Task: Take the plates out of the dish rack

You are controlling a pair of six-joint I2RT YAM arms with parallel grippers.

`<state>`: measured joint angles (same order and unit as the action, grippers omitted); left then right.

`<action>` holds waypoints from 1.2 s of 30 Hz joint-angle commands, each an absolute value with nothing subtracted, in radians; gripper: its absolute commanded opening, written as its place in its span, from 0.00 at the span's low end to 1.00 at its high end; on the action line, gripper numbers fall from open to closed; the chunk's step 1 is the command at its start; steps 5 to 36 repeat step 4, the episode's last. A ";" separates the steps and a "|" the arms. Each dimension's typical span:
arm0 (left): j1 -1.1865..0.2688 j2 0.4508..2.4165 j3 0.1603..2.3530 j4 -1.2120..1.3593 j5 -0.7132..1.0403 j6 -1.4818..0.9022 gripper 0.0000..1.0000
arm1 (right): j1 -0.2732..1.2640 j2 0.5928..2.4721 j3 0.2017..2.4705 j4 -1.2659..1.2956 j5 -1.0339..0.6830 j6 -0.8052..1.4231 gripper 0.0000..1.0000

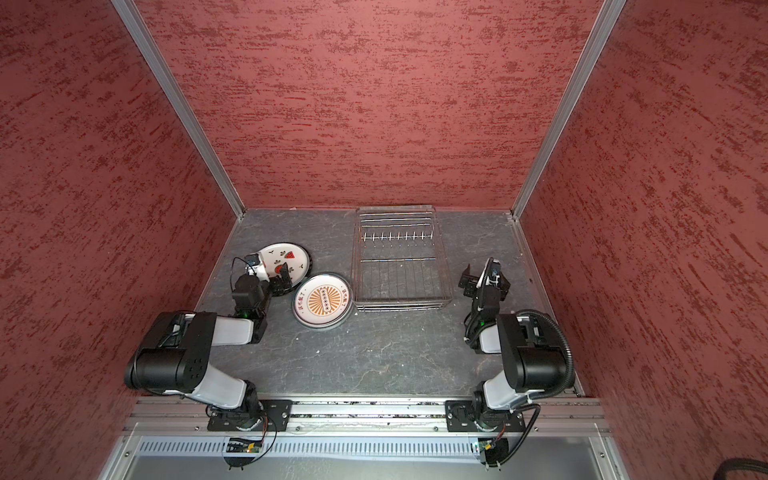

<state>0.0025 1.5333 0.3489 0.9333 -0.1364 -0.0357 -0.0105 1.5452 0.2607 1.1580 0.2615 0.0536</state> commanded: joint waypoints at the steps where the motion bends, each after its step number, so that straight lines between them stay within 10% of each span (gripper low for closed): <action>1: 0.000 1.534 0.363 0.930 -0.146 -0.021 0.99 | -0.017 1.548 0.278 1.167 0.239 0.055 0.99; 36: 0.000 1.534 0.363 0.930 -0.146 -0.021 0.99 | -0.017 1.547 0.270 1.181 0.243 0.050 0.99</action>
